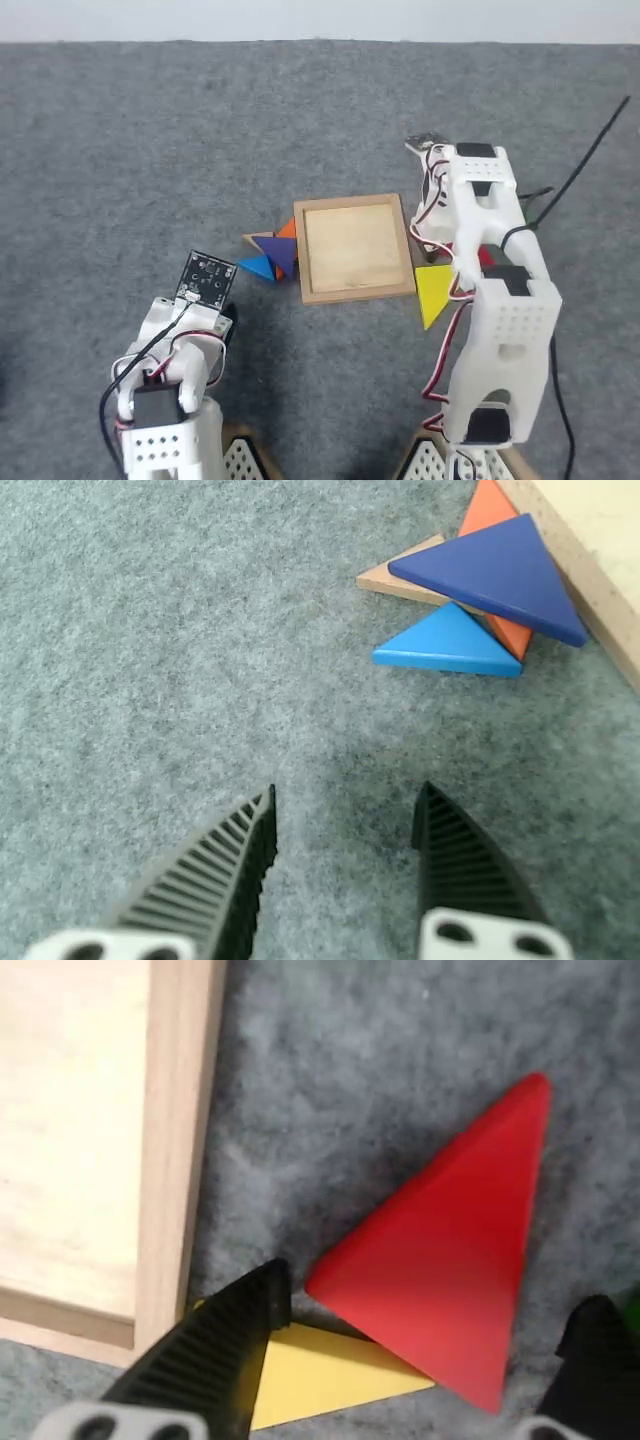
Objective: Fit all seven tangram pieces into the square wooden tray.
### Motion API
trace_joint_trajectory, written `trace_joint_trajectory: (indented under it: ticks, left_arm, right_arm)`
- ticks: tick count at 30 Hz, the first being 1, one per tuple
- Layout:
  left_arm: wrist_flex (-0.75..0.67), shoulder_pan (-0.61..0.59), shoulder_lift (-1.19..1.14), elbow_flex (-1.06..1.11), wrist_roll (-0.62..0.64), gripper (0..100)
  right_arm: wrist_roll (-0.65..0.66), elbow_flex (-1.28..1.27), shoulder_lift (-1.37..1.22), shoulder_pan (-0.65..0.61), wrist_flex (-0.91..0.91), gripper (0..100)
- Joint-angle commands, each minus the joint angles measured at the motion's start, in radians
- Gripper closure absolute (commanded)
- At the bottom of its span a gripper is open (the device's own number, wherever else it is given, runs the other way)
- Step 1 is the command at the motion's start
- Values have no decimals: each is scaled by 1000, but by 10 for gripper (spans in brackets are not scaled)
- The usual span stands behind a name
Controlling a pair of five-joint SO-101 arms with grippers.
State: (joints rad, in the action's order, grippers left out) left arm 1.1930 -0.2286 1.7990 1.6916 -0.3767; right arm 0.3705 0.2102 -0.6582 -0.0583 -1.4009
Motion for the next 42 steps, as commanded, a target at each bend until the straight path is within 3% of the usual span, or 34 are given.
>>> trace_joint_trajectory:
  ticks: [1,18,29,33,38,42]
  left_arm:
    - [14,-6,15,-8,-14,793]
    - [14,-6,15,-8,-14,793]
    - [14,-6,15,-8,-14,793]
    - [14,-6,15,-8,-14,793]
    - [14,-6,15,-8,-14,793]
    - [14,-6,15,-8,-14,793]
  right_arm:
    - [5,57,-36,45,-7,662]
    - [-34,49,77,38,-27,700]
    - [-63,-68,286,-70,-45,700]
    - [-68,-97,318,-56,-45,693]
    - [-58,-84,274,2,-19,610]
    - [-25,-72,202,21,24,646]
